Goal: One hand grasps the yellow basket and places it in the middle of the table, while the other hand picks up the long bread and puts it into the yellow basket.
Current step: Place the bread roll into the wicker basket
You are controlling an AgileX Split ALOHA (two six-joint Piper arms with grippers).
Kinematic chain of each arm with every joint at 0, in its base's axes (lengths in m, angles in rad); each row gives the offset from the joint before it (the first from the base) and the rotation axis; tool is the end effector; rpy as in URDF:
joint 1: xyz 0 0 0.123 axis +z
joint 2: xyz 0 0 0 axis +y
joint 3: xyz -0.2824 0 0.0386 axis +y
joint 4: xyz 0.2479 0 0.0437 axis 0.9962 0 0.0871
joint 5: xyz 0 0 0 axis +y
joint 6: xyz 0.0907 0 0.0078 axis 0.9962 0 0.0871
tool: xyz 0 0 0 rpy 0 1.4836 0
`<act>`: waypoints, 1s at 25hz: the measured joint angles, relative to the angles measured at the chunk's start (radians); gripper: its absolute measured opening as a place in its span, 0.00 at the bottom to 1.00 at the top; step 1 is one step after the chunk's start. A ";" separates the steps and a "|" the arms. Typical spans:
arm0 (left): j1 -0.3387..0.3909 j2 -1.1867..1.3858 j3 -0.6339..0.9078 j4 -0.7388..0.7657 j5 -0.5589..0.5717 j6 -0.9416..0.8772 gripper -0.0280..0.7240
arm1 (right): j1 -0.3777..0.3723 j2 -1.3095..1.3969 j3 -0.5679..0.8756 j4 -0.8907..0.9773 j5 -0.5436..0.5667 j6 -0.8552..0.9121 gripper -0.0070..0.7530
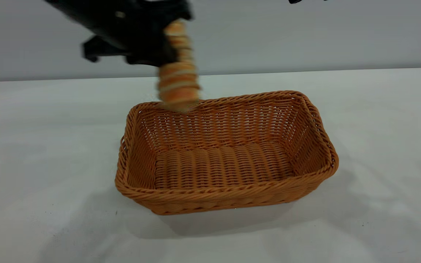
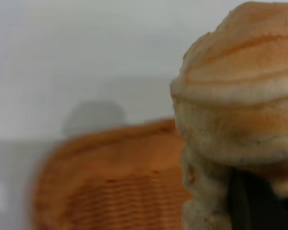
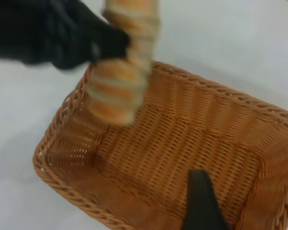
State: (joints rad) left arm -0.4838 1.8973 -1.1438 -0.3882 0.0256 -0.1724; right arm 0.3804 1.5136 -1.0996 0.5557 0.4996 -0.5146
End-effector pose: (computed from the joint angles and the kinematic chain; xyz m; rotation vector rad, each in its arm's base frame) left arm 0.3607 -0.1906 0.1823 -0.0838 2.3223 -0.5559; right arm 0.2984 0.1442 0.2866 -0.5882 2.2755 0.4789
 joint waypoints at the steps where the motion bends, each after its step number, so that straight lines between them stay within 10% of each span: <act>1: -0.021 0.007 0.000 0.000 -0.008 0.003 0.14 | 0.000 0.000 0.000 0.000 0.000 0.000 0.72; 14: -0.122 0.203 0.000 0.015 -0.113 0.179 0.18 | 0.000 0.000 0.000 0.001 0.008 0.000 0.72; 25: -0.120 0.134 0.000 0.015 -0.146 0.266 0.86 | 0.000 -0.061 0.000 -0.065 0.011 -0.001 0.71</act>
State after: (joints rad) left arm -0.6042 2.0314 -1.1438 -0.3730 -0.1205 0.0931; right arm 0.3804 1.4523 -1.0996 0.4903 0.5110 -0.5157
